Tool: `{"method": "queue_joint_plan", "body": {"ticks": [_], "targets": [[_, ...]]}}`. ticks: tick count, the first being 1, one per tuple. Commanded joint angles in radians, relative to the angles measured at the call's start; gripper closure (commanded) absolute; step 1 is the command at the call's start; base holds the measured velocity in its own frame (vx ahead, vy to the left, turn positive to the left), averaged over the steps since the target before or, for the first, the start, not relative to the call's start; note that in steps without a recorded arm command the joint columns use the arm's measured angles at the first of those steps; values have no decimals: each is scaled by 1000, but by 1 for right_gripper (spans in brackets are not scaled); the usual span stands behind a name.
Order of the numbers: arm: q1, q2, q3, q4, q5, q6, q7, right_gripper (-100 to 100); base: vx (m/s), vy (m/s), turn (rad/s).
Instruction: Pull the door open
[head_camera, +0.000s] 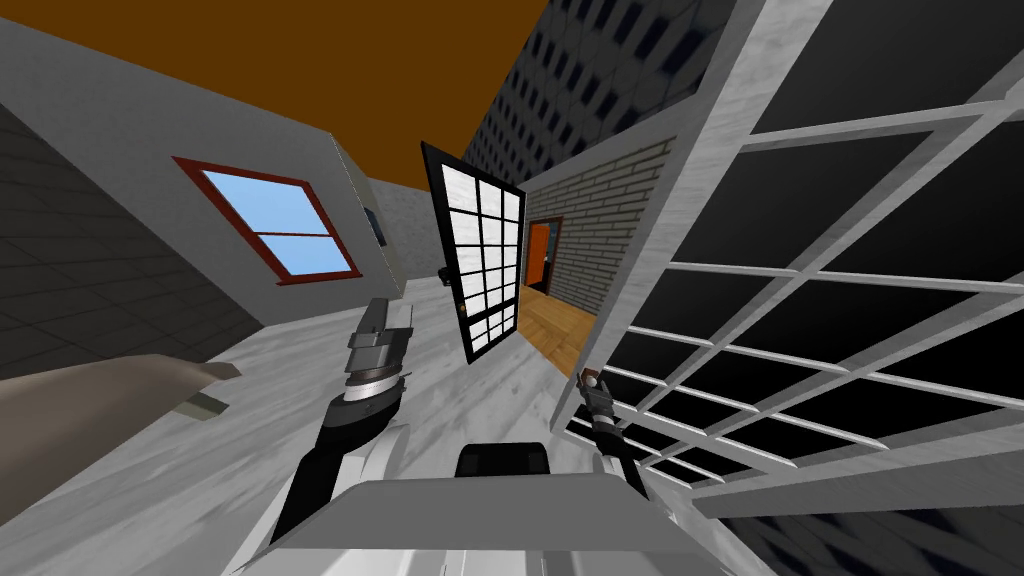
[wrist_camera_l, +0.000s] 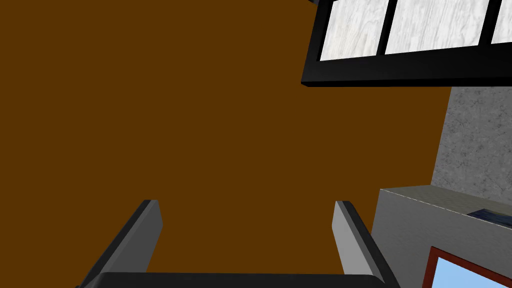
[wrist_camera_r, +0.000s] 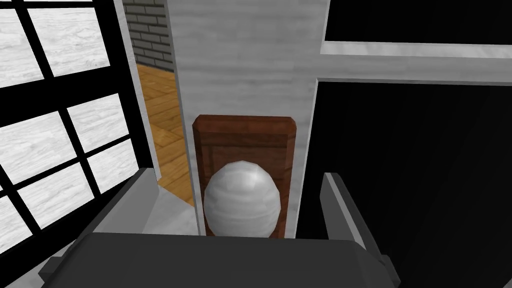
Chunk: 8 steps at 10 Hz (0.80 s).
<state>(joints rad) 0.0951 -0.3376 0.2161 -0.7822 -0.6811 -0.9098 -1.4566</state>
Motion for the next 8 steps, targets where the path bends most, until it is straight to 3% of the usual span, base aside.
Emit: {"method": "queue_joint_plan", "body": {"ticks": [1, 2, 3, 8], "targets": [[-18, 14, -28, 19, -10, 7, 11, -100, -3, -54, 211], [-8, 10, -16, 11, -6, 2, 6, -100, -4, -21, 32], [-8, 10, -16, 11, -6, 2, 6, 100, -1, 3, -29], [-8, 10, -16, 11, -6, 2, 6, 100, 0, 1, -3]]}}
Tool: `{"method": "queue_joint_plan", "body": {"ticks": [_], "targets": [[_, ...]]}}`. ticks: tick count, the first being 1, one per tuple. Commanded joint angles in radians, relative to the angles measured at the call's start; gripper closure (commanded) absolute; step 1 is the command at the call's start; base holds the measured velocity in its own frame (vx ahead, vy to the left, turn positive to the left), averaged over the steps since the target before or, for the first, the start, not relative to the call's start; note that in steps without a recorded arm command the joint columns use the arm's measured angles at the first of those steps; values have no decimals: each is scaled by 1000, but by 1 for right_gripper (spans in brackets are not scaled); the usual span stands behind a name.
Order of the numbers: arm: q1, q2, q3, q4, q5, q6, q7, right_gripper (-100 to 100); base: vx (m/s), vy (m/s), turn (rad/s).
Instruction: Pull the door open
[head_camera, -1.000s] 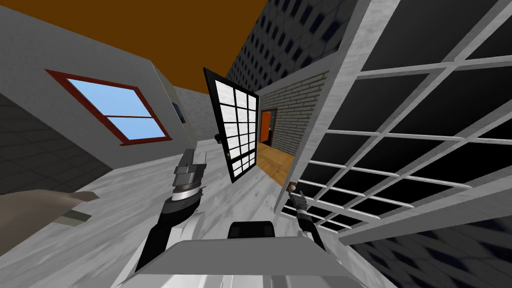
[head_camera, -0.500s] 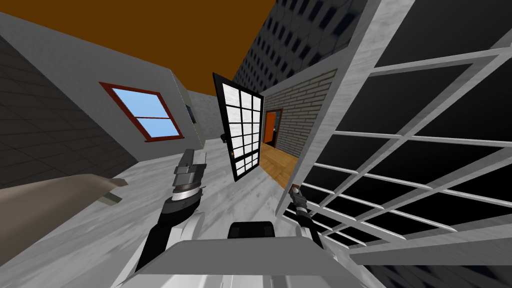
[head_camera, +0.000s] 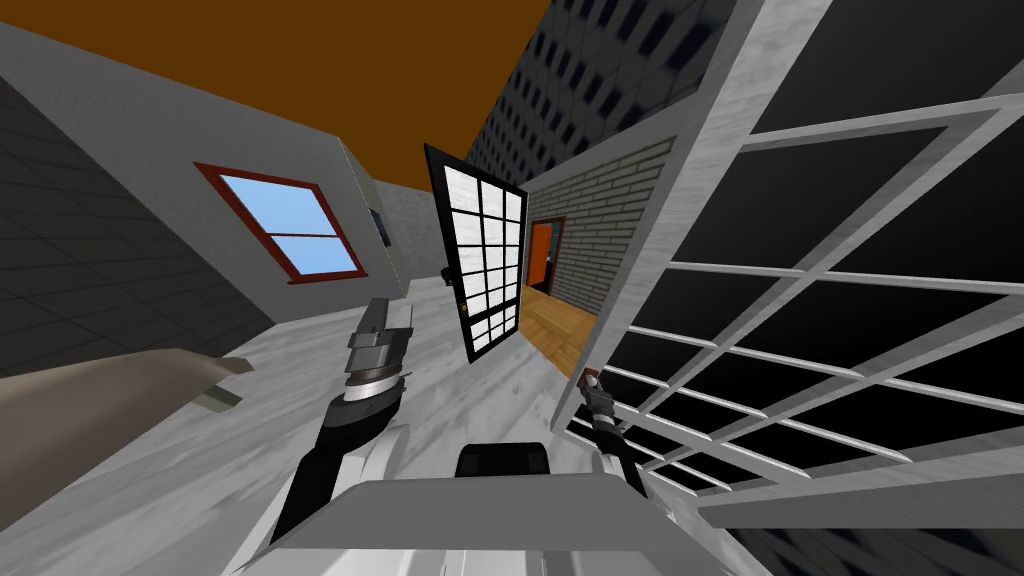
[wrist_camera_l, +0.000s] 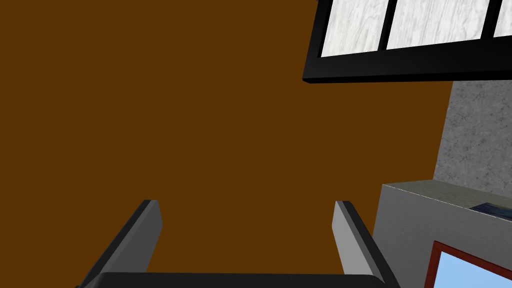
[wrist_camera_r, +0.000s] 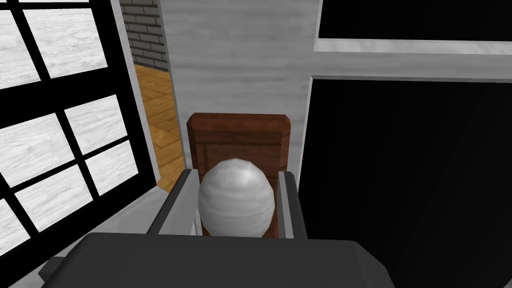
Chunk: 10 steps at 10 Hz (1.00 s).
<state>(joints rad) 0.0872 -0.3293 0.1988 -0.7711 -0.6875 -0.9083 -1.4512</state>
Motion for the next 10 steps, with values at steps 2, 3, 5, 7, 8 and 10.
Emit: {"method": "queue_joint_plan", "body": {"ticks": [2, 3, 5, 7, 8, 10], "targets": [[12, -20, 25, -10, 10, -5, -23, 100, -159, 1, 107], [17, -28, 35, -14, 14, -7, -32, 100, -203, -43, 89], [28, -45, 57, -24, 23, -11, -53, 100, -215, -9, 96], [39, -62, 79, -32, 31, -15, -72, 100, -202, 7, 78], [43, -69, 88, -36, 35, -16, -81, 100, -186, -6, 80], [52, -82, 105, -43, 41, -19, -96, 100, -195, -27, 68]]}}
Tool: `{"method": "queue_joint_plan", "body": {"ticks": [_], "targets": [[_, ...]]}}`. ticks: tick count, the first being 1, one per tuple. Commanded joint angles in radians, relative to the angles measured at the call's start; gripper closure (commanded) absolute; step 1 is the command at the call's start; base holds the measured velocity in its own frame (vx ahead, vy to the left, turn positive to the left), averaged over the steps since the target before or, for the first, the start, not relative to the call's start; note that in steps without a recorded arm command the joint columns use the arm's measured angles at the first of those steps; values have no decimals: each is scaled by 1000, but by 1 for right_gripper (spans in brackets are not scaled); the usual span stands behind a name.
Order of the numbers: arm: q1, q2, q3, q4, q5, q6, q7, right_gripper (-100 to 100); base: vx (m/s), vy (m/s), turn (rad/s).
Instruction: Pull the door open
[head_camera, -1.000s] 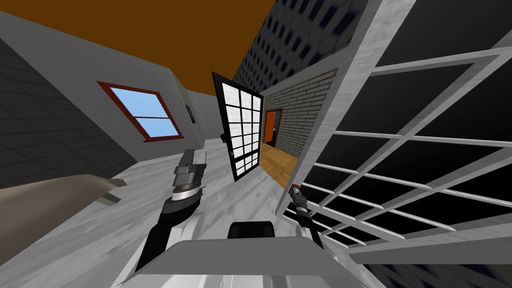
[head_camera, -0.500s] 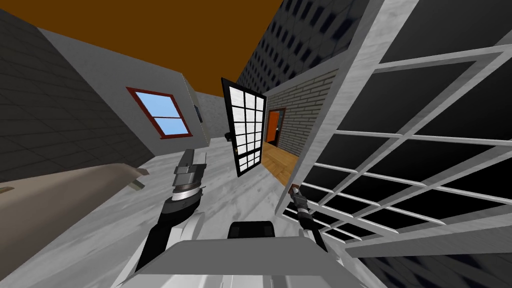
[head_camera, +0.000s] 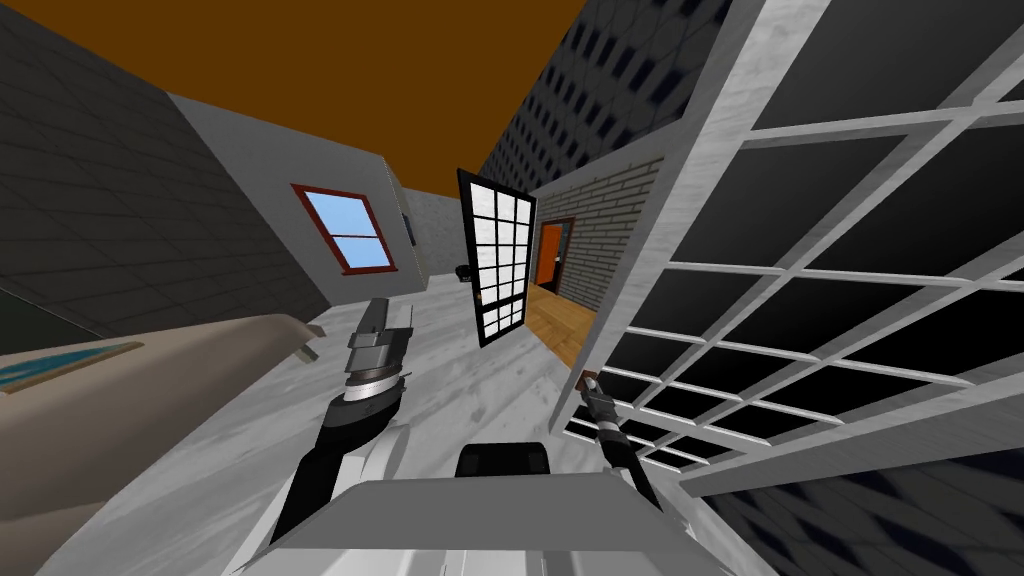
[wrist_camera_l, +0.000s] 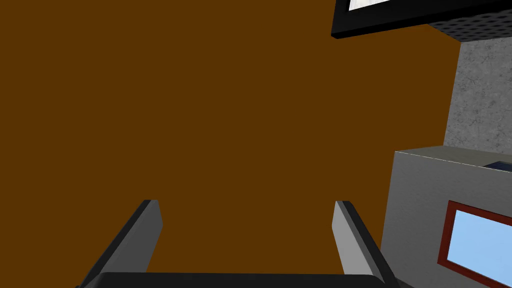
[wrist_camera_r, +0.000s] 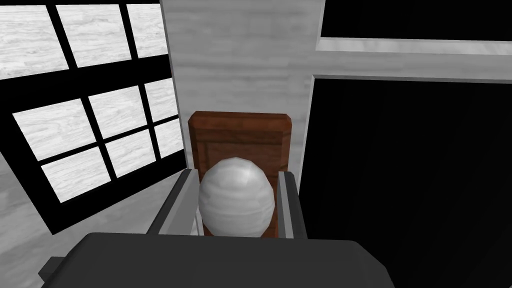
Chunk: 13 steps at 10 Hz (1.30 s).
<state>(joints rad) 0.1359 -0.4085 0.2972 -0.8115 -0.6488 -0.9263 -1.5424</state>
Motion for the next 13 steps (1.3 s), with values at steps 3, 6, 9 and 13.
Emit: {"method": "queue_joint_plan", "body": {"ticks": [3, 6, 9, 13], "targets": [[15, -16, 24, -2, 12, -17, -23, 100, -139, -31, 83], [37, -47, 59, -7, 31, -49, -62, 100, -221, -26, 112], [56, -73, 90, -11, 48, -76, -94, 100, -205, -32, 88], [75, -91, 118, -5, 62, -111, -119, 100, -154, -18, 97]]}}
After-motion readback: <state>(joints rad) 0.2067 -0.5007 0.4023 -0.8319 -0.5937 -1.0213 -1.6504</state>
